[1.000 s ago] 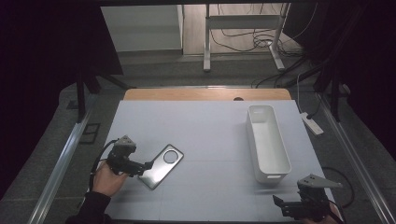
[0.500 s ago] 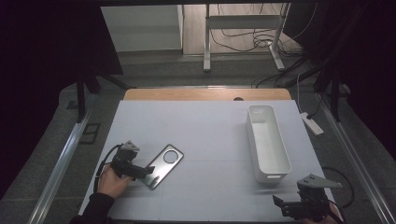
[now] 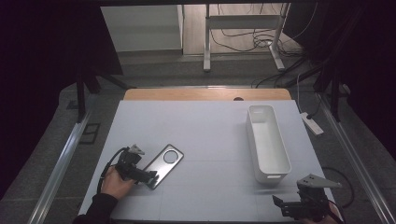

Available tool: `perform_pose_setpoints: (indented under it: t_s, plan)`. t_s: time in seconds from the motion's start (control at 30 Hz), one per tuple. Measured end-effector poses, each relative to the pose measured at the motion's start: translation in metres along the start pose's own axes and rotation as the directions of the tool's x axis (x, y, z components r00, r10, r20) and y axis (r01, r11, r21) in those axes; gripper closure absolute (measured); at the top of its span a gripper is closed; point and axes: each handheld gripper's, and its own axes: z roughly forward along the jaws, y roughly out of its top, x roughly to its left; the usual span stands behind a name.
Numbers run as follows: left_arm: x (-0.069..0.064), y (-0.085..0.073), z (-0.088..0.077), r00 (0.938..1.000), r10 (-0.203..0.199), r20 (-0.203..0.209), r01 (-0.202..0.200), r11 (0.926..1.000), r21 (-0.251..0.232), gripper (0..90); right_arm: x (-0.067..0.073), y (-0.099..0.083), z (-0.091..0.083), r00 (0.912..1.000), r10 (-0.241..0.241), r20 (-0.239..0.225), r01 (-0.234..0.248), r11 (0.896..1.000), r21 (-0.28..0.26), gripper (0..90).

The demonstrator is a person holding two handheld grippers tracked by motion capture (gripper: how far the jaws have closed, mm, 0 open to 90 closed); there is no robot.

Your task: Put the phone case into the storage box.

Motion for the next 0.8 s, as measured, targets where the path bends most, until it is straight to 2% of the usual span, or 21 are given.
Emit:
perform_pose_setpoints:
  t_s: [0.1, 0.47, 0.6, 0.77, 0.8]
  plan:
    - [-0.004, 0.001, 0.002, 0.9989, 0.036, -0.032, -0.035, 0.9991, 0.026, 0.0, 0.0, 0.0, 0.0, 1.0, -0.002, 0.0, 0.002, 1.0, 0.001, 0.0]
    - [-0.006, 0.006, 0.0, 0.9988, 0.028, -0.04, -0.025, 0.9977, 0.062, 1.2, 0.0, 0.0, 0.0, 1.0, 0.0, 0.002, 0.0, 1.0, 0.001, 0.0]
    - [-0.007, 0.006, -0.005, 0.9987, 0.036, -0.035, -0.034, 0.9974, 0.064, 9.8, 0.0, 0.0, 0.0, 1.0, 0.002, 0.001, -0.002, 1.0, 0.0, 0.0]
    - [-0.005, 0.005, -0.01, 0.9993, 0.022, -0.029, -0.021, 0.9983, 0.054, 36.7, 0.0, 0.0, 0.0, 1.0, 0.0, 0.001, 0.0, 1.0, 0.0, 0.0]
    - [-0.004, 0.005, -0.011, 0.9993, 0.012, -0.034, -0.011, 0.9986, 0.052, 36.7, 0.0, 0.0, 0.0, 1.0, 0.0, 0.001, 0.0, 1.0, 0.0, 0.0]
